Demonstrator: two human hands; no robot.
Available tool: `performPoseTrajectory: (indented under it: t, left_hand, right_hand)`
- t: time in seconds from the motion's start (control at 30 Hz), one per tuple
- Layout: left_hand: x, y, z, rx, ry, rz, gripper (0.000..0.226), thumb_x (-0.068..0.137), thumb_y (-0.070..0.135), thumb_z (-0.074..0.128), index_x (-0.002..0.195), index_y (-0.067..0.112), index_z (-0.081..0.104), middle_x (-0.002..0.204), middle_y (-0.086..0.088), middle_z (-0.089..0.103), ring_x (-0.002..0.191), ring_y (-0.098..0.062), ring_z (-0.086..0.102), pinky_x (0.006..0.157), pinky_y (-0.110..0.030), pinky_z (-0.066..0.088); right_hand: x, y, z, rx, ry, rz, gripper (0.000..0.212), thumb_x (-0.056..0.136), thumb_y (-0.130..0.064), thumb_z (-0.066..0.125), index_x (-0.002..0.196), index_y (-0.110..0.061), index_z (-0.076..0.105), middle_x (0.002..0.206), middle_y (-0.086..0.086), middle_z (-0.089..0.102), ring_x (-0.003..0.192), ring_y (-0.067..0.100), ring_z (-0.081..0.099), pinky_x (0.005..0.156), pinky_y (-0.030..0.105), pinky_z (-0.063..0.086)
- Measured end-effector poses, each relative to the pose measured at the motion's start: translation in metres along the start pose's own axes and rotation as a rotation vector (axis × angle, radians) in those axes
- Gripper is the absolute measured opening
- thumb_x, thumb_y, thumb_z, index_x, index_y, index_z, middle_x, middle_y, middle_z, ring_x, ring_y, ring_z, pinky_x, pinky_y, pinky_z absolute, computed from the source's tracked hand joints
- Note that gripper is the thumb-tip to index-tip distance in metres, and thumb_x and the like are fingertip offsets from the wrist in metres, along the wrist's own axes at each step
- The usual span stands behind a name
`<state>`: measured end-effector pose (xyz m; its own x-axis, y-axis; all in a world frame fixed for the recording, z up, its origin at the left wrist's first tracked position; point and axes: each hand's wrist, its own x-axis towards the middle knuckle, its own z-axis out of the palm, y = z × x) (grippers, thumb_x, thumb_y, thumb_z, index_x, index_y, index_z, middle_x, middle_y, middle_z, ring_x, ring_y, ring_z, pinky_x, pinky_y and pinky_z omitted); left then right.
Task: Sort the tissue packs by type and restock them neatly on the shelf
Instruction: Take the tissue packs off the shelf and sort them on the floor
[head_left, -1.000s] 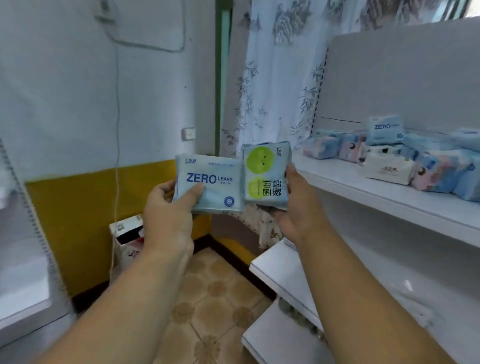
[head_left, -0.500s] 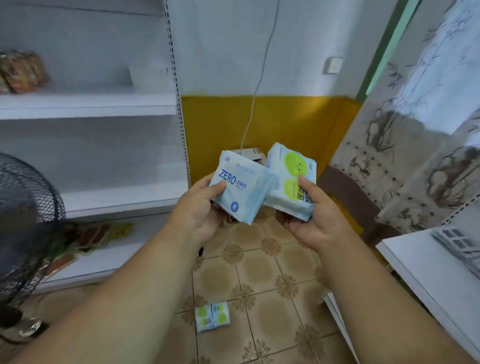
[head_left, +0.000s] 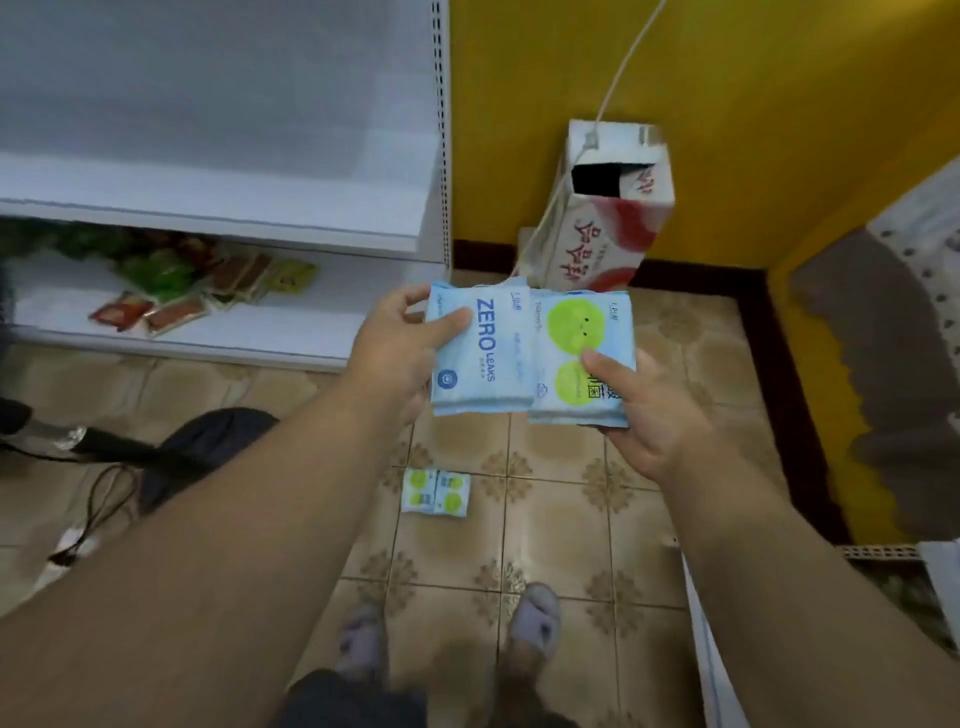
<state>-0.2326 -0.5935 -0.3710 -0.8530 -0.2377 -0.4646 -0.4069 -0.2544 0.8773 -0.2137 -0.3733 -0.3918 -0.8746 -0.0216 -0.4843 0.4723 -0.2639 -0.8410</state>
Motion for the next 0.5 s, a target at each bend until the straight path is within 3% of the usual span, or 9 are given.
performPoseTrajectory:
  t: [0.07, 0.13, 0.17, 0.23, 0.3, 0.37, 0.43, 0.5]
  left_hand:
    - [0.026, -0.029, 0.011, 0.042, 0.110, -0.011, 0.043, 0.083, 0.016, 0.079, 0.114, 0.022, 0.049, 0.100, 0.001, 0.065, 0.078, -0.023, 0.073, 0.063, -0.046, 0.061]
    - [0.051, -0.069, 0.016, 0.131, 0.163, -0.021, 0.040, 0.084, 0.023, 0.078, 0.110, 0.019, 0.047, 0.093, 0.005, 0.062, 0.074, -0.018, 0.070, 0.064, -0.043, 0.062]
    - [0.065, -0.092, 0.016, 0.190, 0.159, -0.017, 0.037, 0.086, 0.026, 0.076, 0.109, 0.016, 0.049, 0.091, 0.006, 0.062, 0.072, -0.014, 0.068, 0.062, -0.036, 0.062]
    - [0.096, -0.147, 0.014, 0.265, 0.130, -0.031, 0.031, 0.087, 0.028, 0.074, 0.108, 0.014, 0.055, 0.090, 0.004, 0.066, 0.074, -0.011, 0.068, 0.064, -0.028, 0.060]
    - [0.127, -0.209, 0.005, 0.276, 0.077, -0.099, 0.026, 0.088, 0.021, 0.073, 0.108, 0.015, 0.057, 0.099, -0.002, 0.069, 0.086, -0.020, 0.071, 0.077, -0.038, 0.061]
    - [0.155, -0.277, -0.007, 0.299, 0.026, -0.226, 0.031, 0.091, 0.009, 0.066, 0.119, 0.016, 0.055, 0.106, -0.004, 0.067, 0.093, -0.024, 0.069, 0.078, -0.040, 0.059]
    - [0.181, -0.351, -0.021, 0.307, -0.003, -0.360, 0.044, 0.091, 0.001, 0.060, 0.130, 0.020, 0.053, 0.115, -0.008, 0.066, 0.098, -0.029, 0.067, 0.077, -0.039, 0.054]
    - [0.208, -0.421, -0.033, 0.334, -0.025, -0.456, 0.052, 0.090, 0.001, 0.058, 0.133, 0.031, 0.052, 0.122, -0.011, 0.064, 0.106, -0.033, 0.064, 0.080, -0.043, 0.051]
  right_hand:
    - [0.029, 0.028, -0.011, 0.010, 0.011, 0.055, 0.049, 0.077, -0.022, 0.072, 0.125, -0.014, 0.062, 0.114, 0.006, 0.073, 0.101, 0.026, 0.071, 0.077, 0.036, 0.059]
    - [0.054, 0.062, -0.020, 0.000, 0.048, 0.085, 0.038, 0.082, -0.019, 0.073, 0.119, -0.016, 0.064, 0.108, 0.002, 0.075, 0.096, 0.022, 0.073, 0.072, 0.031, 0.059]
    - [0.067, 0.080, -0.025, -0.006, 0.079, 0.079, 0.031, 0.085, -0.017, 0.072, 0.115, -0.017, 0.064, 0.102, 0.000, 0.076, 0.092, 0.020, 0.073, 0.068, 0.028, 0.058]
    - [0.095, 0.126, -0.037, -0.047, 0.168, 0.070, 0.035, 0.087, -0.016, 0.072, 0.118, -0.016, 0.057, 0.102, 0.000, 0.076, 0.090, 0.022, 0.073, 0.066, 0.030, 0.058]
    - [0.122, 0.180, -0.050, -0.115, 0.248, 0.081, 0.044, 0.089, -0.017, 0.072, 0.127, -0.014, 0.050, 0.106, 0.003, 0.074, 0.092, 0.022, 0.073, 0.070, 0.035, 0.059]
    - [0.148, 0.240, -0.066, -0.175, 0.295, 0.117, 0.041, 0.091, -0.020, 0.069, 0.127, -0.014, 0.051, 0.108, 0.002, 0.073, 0.094, 0.020, 0.072, 0.078, 0.038, 0.059]
    - [0.172, 0.301, -0.087, -0.240, 0.327, 0.190, 0.033, 0.093, -0.025, 0.067, 0.123, -0.017, 0.056, 0.109, 0.001, 0.071, 0.091, 0.017, 0.070, 0.077, 0.029, 0.058]
    - [0.200, 0.361, -0.108, -0.283, 0.352, 0.272, 0.023, 0.096, -0.026, 0.061, 0.117, -0.018, 0.057, 0.102, 0.000, 0.069, 0.080, 0.011, 0.066, 0.061, 0.015, 0.051]
